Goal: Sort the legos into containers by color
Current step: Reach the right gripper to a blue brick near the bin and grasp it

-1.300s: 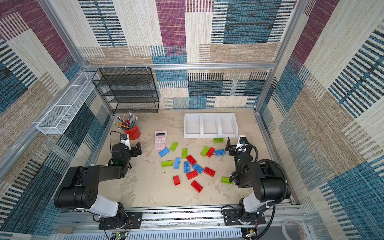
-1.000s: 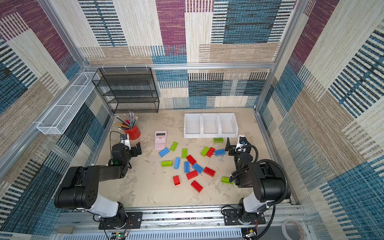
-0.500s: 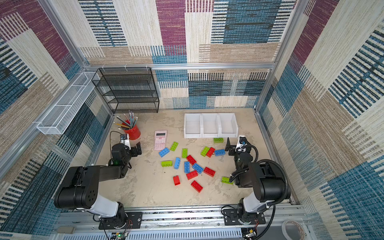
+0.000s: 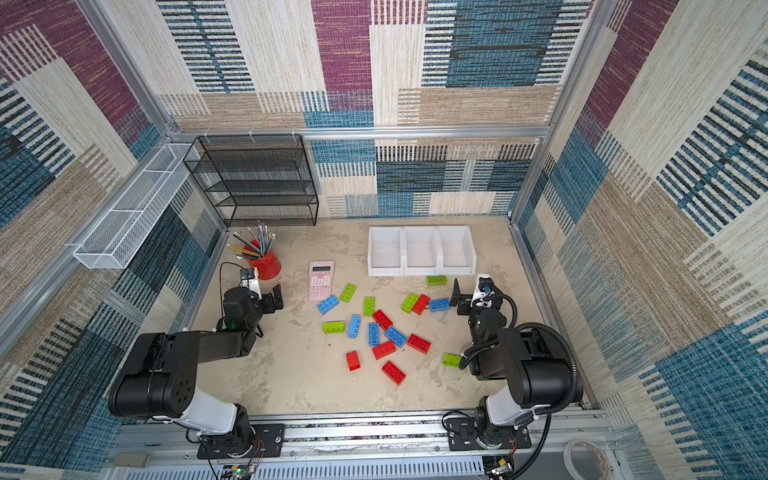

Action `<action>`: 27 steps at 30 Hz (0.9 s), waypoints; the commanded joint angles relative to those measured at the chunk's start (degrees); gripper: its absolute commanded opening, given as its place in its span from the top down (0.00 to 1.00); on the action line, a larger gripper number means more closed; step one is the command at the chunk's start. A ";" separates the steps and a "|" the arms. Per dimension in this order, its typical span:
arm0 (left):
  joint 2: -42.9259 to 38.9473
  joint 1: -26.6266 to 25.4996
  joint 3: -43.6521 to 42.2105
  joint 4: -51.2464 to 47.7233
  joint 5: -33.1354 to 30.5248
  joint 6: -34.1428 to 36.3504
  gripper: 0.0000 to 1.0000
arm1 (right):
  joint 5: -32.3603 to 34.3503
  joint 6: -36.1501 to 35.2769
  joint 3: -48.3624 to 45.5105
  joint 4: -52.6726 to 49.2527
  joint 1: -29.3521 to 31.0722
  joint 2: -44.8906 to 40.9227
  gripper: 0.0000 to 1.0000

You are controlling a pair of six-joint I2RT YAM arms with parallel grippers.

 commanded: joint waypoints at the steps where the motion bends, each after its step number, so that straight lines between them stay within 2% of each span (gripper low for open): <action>1: -4.26 -0.02 2.55 -6.87 -3.07 -0.35 0.01 | 1.16 0.33 0.43 -3.31 0.38 -7.10 0.00; 4: -9.95 -0.81 7.35 -18.37 -4.70 0.01 0.01 | 0.57 4.73 7.50 -25.34 0.37 -16.50 0.00; 8: -18.08 -2.30 14.18 -32.96 -6.88 -3.46 0.01 | -5.83 9.96 16.08 -44.66 0.90 -22.30 0.00; 10: -21.19 -3.61 18.48 -41.69 -8.85 -6.95 0.01 | -3.76 11.39 21.03 -55.11 3.02 -23.02 0.00; 13: -24.39 -6.36 24.13 -53.18 -8.10 -11.67 0.01 | 0.15 13.46 26.34 -67.19 6.84 -22.84 0.00; 16: -25.77 -10.16 29.67 -65.97 -9.32 -15.43 0.01 | 0.23 16.96 28.86 -74.89 7.92 -21.99 0.00; 19: -27.13 -13.40 32.68 -77.41 -7.21 -17.90 0.01 | 0.27 18.19 29.79 -79.48 7.98 -19.93 0.00; 23: -30.81 -15.72 31.09 -84.89 -1.24 -18.19 0.01 | -0.28 17.88 30.69 -82.80 9.20 -14.13 0.00; 27: -34.56 -17.63 26.91 -86.01 2.85 -18.96 0.01 | 1.15 16.96 32.23 -84.69 11.65 -8.01 0.00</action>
